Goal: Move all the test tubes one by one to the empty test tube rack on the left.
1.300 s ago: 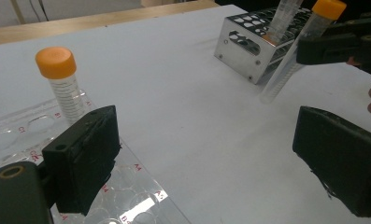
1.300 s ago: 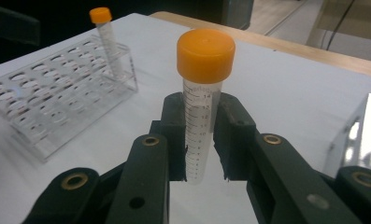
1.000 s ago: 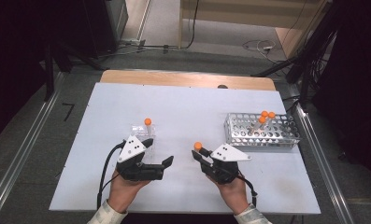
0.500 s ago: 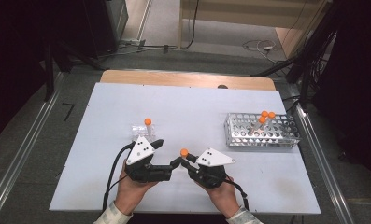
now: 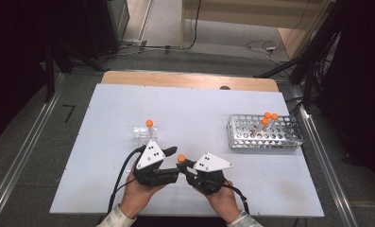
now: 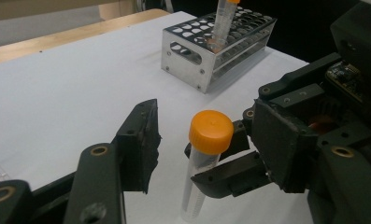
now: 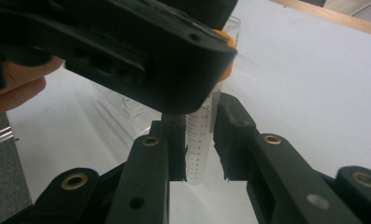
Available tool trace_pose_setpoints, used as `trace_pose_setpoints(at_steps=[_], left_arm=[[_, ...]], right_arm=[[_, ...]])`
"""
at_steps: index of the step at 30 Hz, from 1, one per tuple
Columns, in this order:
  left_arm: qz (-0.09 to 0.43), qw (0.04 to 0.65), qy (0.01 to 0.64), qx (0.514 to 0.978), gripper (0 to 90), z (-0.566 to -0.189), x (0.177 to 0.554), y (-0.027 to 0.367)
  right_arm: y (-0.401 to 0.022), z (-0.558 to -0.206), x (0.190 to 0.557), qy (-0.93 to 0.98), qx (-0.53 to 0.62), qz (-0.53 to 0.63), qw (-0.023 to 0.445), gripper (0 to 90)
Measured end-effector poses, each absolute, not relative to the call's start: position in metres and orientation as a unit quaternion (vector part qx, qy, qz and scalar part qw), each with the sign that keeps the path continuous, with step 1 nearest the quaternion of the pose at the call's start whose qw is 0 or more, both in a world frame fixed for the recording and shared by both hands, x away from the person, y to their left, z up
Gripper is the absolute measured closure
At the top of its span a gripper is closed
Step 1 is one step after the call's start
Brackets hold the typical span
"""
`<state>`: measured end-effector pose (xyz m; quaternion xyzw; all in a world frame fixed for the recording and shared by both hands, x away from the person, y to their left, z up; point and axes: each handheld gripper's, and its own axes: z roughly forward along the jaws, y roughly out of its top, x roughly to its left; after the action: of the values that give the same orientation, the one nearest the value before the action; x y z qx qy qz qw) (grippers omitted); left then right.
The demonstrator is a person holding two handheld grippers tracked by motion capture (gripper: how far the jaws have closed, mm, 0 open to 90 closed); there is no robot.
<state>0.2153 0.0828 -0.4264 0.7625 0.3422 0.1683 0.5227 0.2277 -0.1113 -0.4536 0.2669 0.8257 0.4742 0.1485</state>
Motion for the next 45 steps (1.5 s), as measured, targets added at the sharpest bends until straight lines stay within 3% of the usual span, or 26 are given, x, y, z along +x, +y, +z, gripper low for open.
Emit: trace_pose_setpoints(at_steps=[19,34,42,45], left_arm=[[0.166,0.520,0.328,0.771,68.1,-0.431,0.216,0.080],[0.156,0.525,0.331,0.768,70.0,-0.432,0.218,0.082],[0.157,0.530,0.337,0.762,70.2,-0.429,0.221,0.088],[0.154,0.534,0.339,0.759,70.2,-0.424,0.222,0.092]], right_arm=[[-0.111,-0.453,0.226,0.826,0.266,0.477,0.143,72.4],[-0.112,-0.454,0.227,0.823,0.269,0.479,0.142,71.4],[-0.118,-0.451,0.227,0.818,0.273,0.490,0.128,26.5],[-0.126,-0.451,0.230,0.813,0.291,0.489,0.124,21.3]])
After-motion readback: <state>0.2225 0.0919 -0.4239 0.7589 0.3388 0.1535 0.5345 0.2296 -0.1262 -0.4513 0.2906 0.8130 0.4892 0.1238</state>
